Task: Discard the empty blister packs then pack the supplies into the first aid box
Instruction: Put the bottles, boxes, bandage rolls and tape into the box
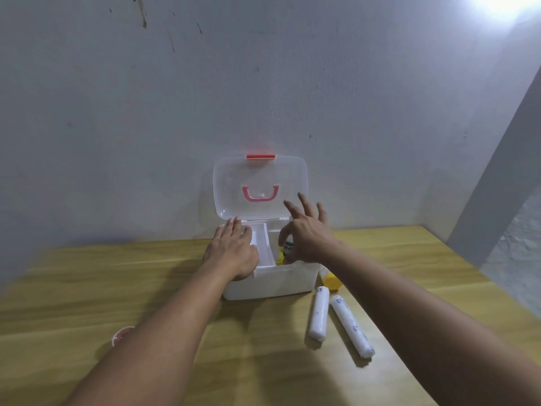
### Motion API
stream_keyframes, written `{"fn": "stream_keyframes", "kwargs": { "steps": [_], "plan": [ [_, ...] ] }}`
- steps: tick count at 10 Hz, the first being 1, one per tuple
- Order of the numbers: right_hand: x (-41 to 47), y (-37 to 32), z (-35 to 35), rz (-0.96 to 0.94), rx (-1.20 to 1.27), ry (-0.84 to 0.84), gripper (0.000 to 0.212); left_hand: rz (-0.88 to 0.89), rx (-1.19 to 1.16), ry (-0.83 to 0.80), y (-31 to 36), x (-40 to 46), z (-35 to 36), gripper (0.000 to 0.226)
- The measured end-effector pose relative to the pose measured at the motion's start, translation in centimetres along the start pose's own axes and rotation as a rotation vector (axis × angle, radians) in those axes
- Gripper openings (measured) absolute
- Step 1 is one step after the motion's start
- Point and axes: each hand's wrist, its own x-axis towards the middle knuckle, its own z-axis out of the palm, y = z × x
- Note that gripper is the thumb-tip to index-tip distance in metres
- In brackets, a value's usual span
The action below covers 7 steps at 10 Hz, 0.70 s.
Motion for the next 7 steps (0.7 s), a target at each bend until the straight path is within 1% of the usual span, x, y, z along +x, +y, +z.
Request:
{"fn": "stream_keyframes", "kwargs": {
  "steps": [1, 2, 3, 4, 5, 6, 7],
  "plan": [
    [0.4, 0.2, 0.5, -0.002, 0.035, -0.032, 0.025, -0.002, 0.000, 0.003, 0.1, 0.0, -0.1, 0.059],
    [0.7, 0.3, 0.7, -0.004, 0.022, -0.033, 0.028, -0.001, 0.003, 0.004, 0.1, 0.0, -0.1, 0.059],
    [0.9, 0.0, 0.7, -0.014, -0.064, -0.023, 0.033, 0.000, 0.003, 0.005, 0.0, 0.1, 0.0, 0.059],
    [1.2, -0.4, 0.7, -0.012, -0.098, -0.026, 0.031, -0.001, 0.003, 0.003, 0.0, 0.1, 0.0, 0.059],
    [1.1, -0.4, 0.6, 0.004, -0.072, -0.023, 0.027, -0.001, 0.007, 0.002, 0.0, 0.2, -0.1, 0.059],
    [0.5, 0.1, -0.3, -0.007, 0.022, -0.015, 0.028, -0.006, 0.001, -0.002, 0.1, 0.2, -0.1, 0.059],
    [-1.2, 1.4, -1.8, 0.054, 0.265, 0.121, 0.028, -0.004, 0.002, -0.007, 0.0, 0.3, 0.0, 0.059]
  ]
}}
